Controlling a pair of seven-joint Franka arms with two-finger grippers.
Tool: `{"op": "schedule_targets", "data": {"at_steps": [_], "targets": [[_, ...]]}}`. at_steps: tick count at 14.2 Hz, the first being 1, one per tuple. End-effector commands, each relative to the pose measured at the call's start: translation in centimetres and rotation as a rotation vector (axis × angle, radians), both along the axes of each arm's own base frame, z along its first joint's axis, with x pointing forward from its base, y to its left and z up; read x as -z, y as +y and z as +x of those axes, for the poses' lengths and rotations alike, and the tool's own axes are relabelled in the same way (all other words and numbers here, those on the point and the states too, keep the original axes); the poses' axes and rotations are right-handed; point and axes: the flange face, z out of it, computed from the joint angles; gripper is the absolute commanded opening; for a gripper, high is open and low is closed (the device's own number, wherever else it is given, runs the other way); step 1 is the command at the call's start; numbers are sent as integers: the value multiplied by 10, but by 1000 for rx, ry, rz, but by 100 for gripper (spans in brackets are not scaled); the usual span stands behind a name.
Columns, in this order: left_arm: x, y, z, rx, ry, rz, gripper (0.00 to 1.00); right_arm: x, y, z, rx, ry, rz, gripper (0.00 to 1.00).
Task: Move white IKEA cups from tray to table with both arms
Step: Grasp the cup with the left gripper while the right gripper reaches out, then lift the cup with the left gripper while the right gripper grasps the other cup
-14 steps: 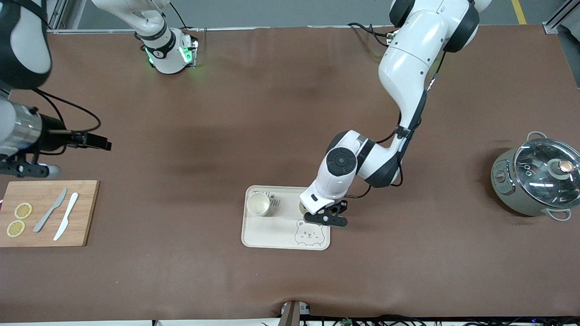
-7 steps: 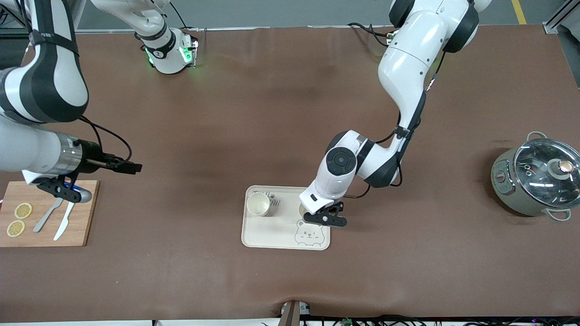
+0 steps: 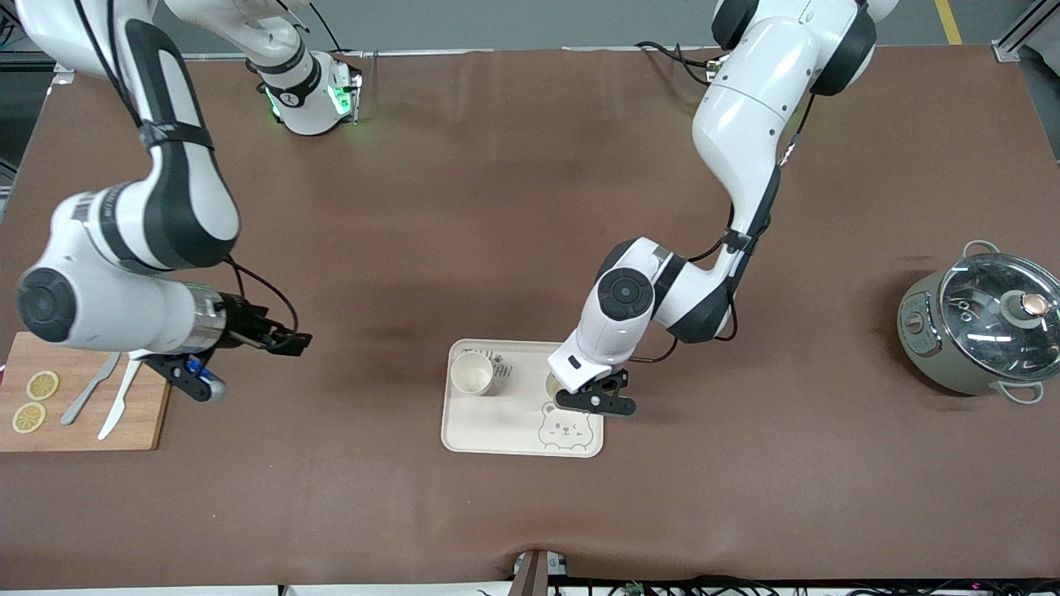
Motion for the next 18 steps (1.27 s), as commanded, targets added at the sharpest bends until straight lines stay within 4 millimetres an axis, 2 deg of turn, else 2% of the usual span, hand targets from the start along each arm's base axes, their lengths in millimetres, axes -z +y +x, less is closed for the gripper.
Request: {"op": "schedule_targets", "data": {"at_steps": [1,2,3,5,7,8,10,14,15,18], "targets": [[-36,9,-3,-26,16,1,0,8,26,5,75,-1,-7,100],[-47,13,-3,-23,24,12,0,13,36,5,89,-2,-12,100],[-50,21,-8,-19,48,30,0,20,52,4,90,-9,-19,100],[-67,45,-14,-19,54,43,0,34,85,3,139,-32,-35,100],[-83,73,-21,10,60,58,0,53,104,4,201,-32,-52,100],[-89,86,-25,24,66,59,0,57,119,5,200,-53,-51,100],[-104,117,-30,42,77,49,0,69,134,6,243,-61,-59,100],[-122,173,-44,70,94,50,0,85,173,1,289,-96,-61,100],[-124,183,-50,71,93,53,0,93,188,-3,289,-111,-58,100],[-131,216,-68,72,81,63,0,102,213,-8,309,-144,-46,100]]}}
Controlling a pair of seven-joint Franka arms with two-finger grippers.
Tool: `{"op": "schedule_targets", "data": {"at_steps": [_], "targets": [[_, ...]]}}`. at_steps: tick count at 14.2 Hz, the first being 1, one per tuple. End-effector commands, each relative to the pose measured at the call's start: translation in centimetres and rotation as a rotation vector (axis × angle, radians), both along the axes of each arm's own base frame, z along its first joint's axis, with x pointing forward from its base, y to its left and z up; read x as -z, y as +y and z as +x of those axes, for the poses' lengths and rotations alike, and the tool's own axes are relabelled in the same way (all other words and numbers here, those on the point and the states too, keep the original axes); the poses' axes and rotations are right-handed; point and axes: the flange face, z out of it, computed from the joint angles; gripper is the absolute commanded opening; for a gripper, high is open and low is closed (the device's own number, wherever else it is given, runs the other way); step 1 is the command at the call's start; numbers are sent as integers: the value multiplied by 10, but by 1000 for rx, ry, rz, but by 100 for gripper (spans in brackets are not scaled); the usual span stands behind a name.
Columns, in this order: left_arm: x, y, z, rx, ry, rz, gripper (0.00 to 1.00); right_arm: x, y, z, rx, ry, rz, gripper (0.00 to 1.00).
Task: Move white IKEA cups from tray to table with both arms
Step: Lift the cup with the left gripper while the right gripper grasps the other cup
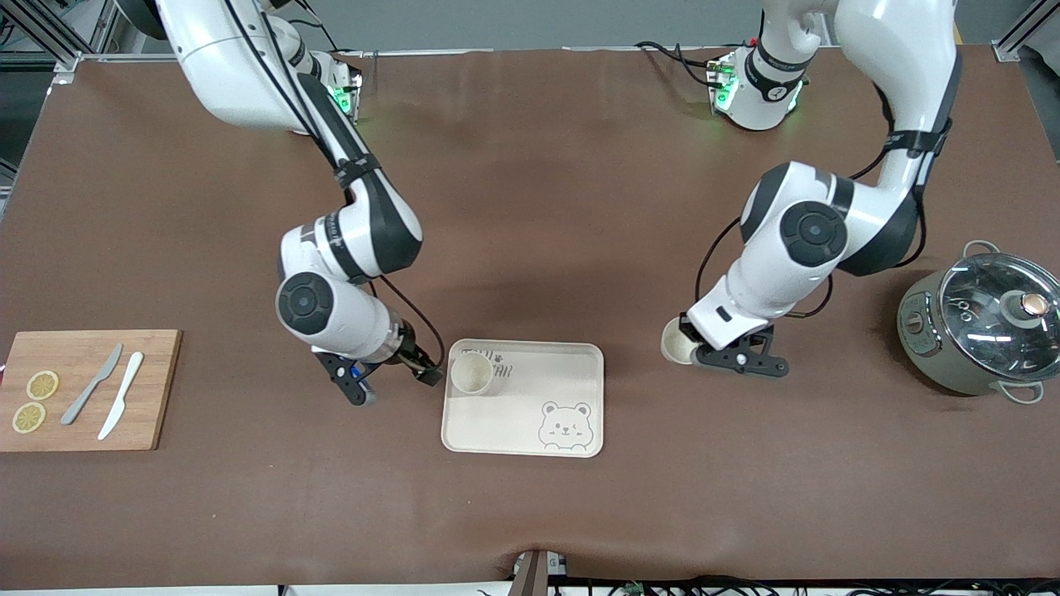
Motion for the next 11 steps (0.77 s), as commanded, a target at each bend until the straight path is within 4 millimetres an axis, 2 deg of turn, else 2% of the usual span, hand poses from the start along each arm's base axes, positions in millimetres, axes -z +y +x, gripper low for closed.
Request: {"op": "schedule_targets", "data": {"at_steps": [1,2,3,5,9,11], "targets": [[-11,33,-33,10,-22,2,0,5,18,1,36,-19,5,100],[-13,44,-39,8,-27,-1,0,10,22,0,44,-23,7,100],[-13,55,-46,11,-27,-9,0,15,35,-6,41,-27,6,100],[-10,78,-64,16,-38,-27,0,27,42,-7,63,-34,5,98],[5,106,-93,22,-72,-62,0,40,46,-10,41,-42,-22,60],[17,123,-103,27,-91,-51,0,45,46,-8,44,-50,-19,49]]}}
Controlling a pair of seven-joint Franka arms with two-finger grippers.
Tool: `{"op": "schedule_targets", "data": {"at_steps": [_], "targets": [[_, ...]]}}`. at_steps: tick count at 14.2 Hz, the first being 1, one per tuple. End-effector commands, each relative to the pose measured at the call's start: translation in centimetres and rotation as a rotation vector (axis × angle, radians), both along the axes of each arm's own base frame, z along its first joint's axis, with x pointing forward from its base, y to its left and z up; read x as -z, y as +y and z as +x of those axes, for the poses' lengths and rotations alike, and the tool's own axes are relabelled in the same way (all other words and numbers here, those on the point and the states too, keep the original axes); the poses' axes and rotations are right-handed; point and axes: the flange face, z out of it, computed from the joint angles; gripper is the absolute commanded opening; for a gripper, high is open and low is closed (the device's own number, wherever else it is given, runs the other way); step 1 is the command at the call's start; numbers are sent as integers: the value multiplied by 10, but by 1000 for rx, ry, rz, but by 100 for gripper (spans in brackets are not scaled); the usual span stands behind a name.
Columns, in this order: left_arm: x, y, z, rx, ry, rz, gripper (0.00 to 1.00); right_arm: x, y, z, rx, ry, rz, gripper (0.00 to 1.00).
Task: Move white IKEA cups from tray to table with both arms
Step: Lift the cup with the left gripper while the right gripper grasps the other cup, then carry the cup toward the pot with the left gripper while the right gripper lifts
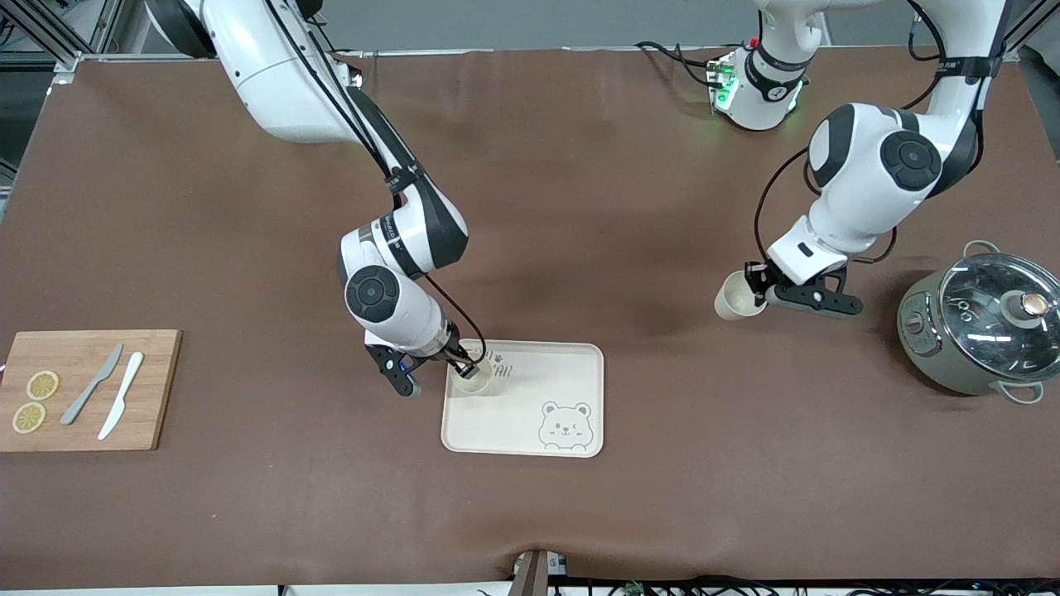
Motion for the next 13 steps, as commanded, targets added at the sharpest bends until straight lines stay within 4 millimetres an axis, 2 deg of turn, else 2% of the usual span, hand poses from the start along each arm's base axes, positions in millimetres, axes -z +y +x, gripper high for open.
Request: {"op": "schedule_targets", "data": {"at_steps": [1,5,8,10,13], "targets": [[9,16,-23,15,-37,4,0,2,3,6,15,-23,-10,42],[25,40,-39,26,-57,25,0,2,3,6,9,-23,-12,0],[34,52,-50,35,-67,36,0,-3,2,6,3,-21,-12,0],[39,62,-56,25,-67,42,0,-20,4,11,-2,-29,-3,0],[41,64,-69,22,-59,42,0,-50,-9,19,-34,33,-21,0]]}}
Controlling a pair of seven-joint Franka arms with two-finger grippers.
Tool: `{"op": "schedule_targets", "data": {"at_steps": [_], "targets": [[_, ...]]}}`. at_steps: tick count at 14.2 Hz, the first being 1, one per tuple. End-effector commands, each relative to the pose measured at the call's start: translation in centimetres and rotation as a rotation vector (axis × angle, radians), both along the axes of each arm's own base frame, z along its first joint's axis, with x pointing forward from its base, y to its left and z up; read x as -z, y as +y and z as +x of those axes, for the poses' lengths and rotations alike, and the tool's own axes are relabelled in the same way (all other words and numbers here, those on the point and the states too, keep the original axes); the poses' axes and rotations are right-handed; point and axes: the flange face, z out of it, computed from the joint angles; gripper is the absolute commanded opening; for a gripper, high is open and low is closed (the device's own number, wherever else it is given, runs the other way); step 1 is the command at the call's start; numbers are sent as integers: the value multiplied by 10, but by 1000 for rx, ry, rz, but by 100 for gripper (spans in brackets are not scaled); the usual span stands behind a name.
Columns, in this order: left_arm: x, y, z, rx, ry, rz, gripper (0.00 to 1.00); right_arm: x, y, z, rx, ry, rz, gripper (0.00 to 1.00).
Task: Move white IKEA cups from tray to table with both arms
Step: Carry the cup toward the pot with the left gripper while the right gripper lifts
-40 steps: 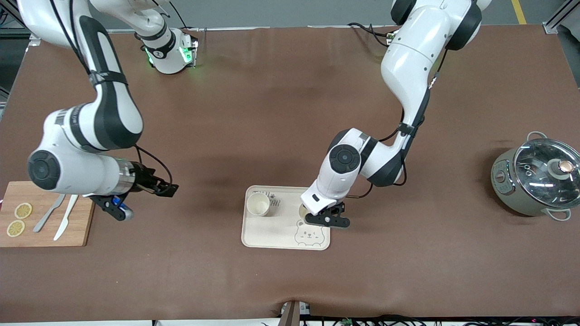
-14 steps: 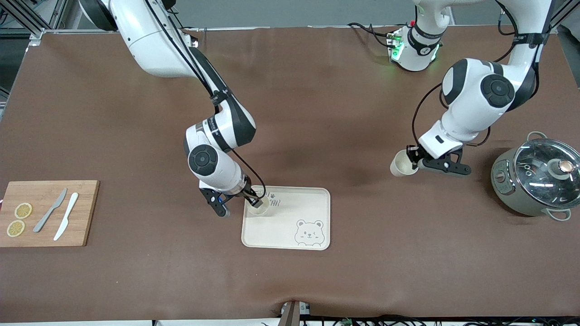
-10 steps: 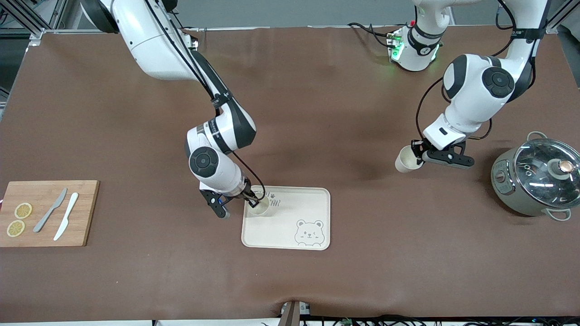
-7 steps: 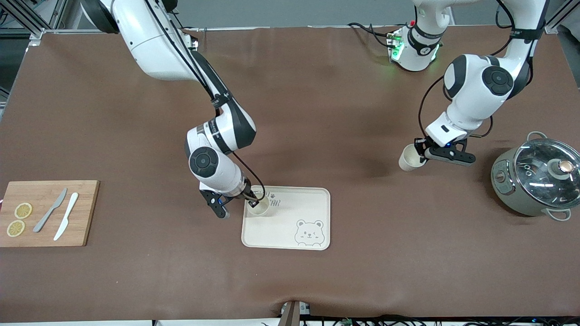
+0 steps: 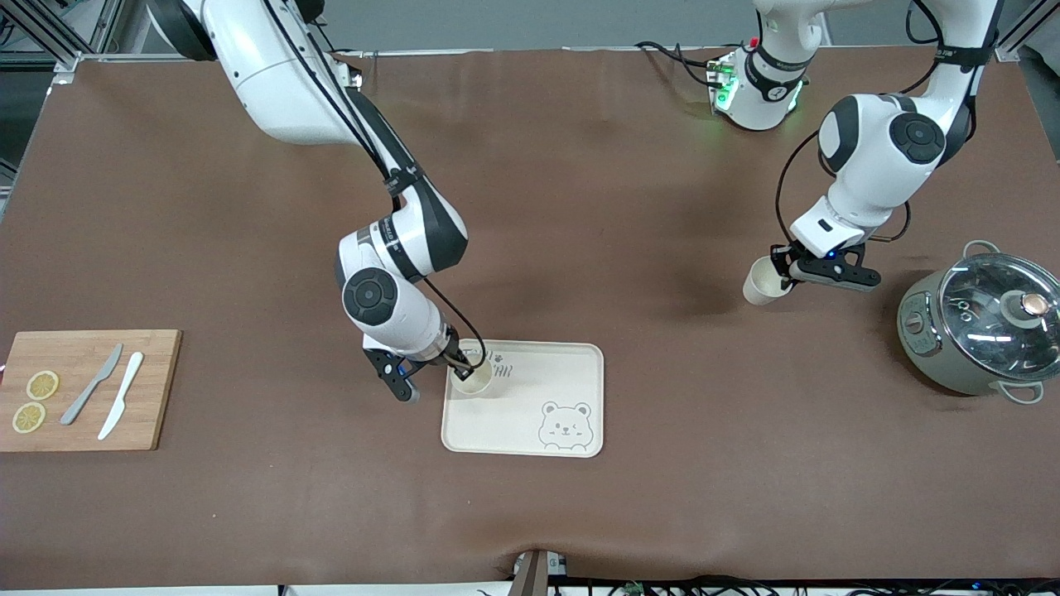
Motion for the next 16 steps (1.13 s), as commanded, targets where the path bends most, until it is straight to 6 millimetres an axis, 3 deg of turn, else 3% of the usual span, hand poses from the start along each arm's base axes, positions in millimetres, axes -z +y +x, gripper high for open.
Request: {"op": "schedule_targets", "data": {"at_steps": [1,2,3,5,7,12,15,16], "targets": [[-4,4,-21,10,-20,-1,0,-35,-24,14,-106,7,-24,0],[0,6,-27,16,-24,3,0,-48,-36,11,-215,9,-30,0],[5,8,-30,11,-30,2,0,-49,-57,13,-263,34,-32,0],[17,10,-38,11,-44,3,0,-63,-92,17,-289,33,-27,0],[31,12,-44,4,-52,2,0,-64,-124,6,-392,39,-21,0],[68,13,-45,-5,-75,-12,0,-67,-244,-8,-545,45,8,0],[83,13,-44,-11,-88,-19,0,-63,-308,-18,-639,40,6,0],[83,13,-44,-11,-90,-19,0,-62,-321,-20,-662,39,10,0]]}}
